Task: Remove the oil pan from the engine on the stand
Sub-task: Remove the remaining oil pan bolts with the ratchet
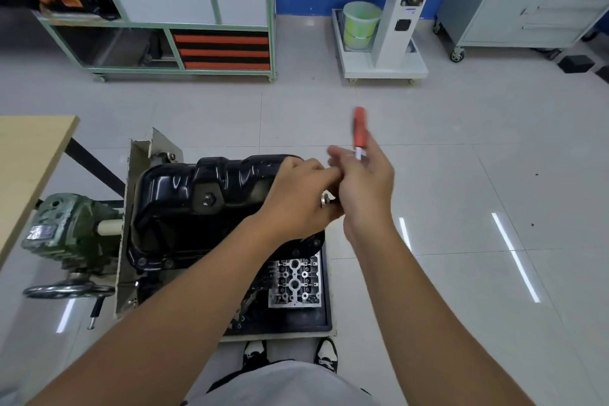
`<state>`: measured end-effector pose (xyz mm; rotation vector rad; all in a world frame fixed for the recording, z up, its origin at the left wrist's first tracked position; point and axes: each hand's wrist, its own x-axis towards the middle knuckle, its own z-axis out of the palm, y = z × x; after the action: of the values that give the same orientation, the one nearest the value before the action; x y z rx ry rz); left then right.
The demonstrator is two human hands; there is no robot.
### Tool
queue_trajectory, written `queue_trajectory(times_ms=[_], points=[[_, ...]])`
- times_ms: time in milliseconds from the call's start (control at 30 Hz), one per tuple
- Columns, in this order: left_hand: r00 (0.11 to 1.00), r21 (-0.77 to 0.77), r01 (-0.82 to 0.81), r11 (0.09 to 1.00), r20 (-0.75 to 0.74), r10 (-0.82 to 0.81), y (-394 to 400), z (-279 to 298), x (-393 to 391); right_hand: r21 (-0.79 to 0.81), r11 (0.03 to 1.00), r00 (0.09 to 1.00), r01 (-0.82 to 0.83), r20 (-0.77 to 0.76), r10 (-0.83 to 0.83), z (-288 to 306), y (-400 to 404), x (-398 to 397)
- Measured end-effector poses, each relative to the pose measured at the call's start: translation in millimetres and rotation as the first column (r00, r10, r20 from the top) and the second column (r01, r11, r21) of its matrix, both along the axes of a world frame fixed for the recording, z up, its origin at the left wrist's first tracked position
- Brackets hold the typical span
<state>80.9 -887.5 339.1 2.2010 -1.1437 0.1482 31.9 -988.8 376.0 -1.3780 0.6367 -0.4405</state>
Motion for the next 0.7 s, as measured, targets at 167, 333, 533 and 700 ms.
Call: queue_trajectory(times_ms=[167, 333, 533, 700], points=[[0.974, 0.304, 0.123, 0.945, 0.146, -0.174, 18.6, 5.0, 11.8, -0.165, 0.556, 0.574, -0.814, -0.094, 0.813, 12.1, -37.0, 2.7], [0.958, -0.049, -0.263, 0.964, 0.105, 0.266, 54.0, 3.5, 19.7, -0.179, 0.961, 0.977, -0.209, -0.071, 0.199, 9.8, -23.5, 9.6], [0.968, 0.023, -0.073, 0.997, -0.24, 0.076, 32.1, 7.7, -11.9, -0.116, 0.982, 0.987, -0.15, -0.074, 0.142, -3.0, -9.5, 4.9], [0.633, -0.026, -0.355, 0.935, -0.742, 0.219, -22.3, -10.5, -44.9, -0.232, 0.577, 0.616, -0.783, -0.165, 0.77, 10.6, -14.0, 0.9]])
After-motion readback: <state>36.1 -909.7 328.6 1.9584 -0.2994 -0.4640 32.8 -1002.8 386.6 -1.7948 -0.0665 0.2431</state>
